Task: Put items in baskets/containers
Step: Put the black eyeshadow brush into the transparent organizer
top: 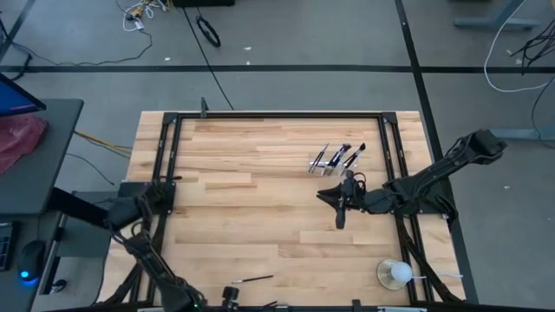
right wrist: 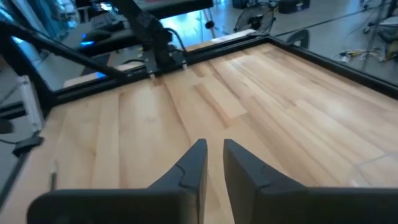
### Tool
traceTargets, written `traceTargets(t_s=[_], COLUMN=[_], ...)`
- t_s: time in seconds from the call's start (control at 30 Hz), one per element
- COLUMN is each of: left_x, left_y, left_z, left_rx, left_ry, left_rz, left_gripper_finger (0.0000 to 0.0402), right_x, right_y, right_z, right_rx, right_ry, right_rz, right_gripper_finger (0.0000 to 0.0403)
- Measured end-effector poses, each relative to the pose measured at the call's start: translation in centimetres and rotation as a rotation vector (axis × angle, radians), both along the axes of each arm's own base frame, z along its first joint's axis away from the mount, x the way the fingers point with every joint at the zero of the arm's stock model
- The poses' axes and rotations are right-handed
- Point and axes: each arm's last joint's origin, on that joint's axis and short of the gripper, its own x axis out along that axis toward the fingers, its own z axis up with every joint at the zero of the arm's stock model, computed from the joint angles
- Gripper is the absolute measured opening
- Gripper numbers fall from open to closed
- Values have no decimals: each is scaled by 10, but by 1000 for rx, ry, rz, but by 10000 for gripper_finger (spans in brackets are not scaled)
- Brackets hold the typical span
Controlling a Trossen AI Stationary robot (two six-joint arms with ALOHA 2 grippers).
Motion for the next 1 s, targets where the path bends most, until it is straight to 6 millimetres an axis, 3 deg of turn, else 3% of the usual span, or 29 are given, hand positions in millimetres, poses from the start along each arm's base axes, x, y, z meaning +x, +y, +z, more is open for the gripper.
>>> traceTargets(t_s=[0.27,0.57,0.83,1.0], left_x=[17,18,20,27], left_y=[-26,-26,-25,-20], left_z=[-15,-20,-32,-35], left_rx=[187,281,311,274], left_ry=[116,174,195,236], left_rz=[23,83,94,128], left_gripper_finger=[154,120,125,172], right_x=[1,1,1,1], right_y=[1,1,1,1], right_z=[0,0,0,0], right_rx=[-34,-45,-46,-46], right_ry=[7,8,9,9], right_rz=[27,29,30,30], right_gripper_finger=[52,52,52,52])
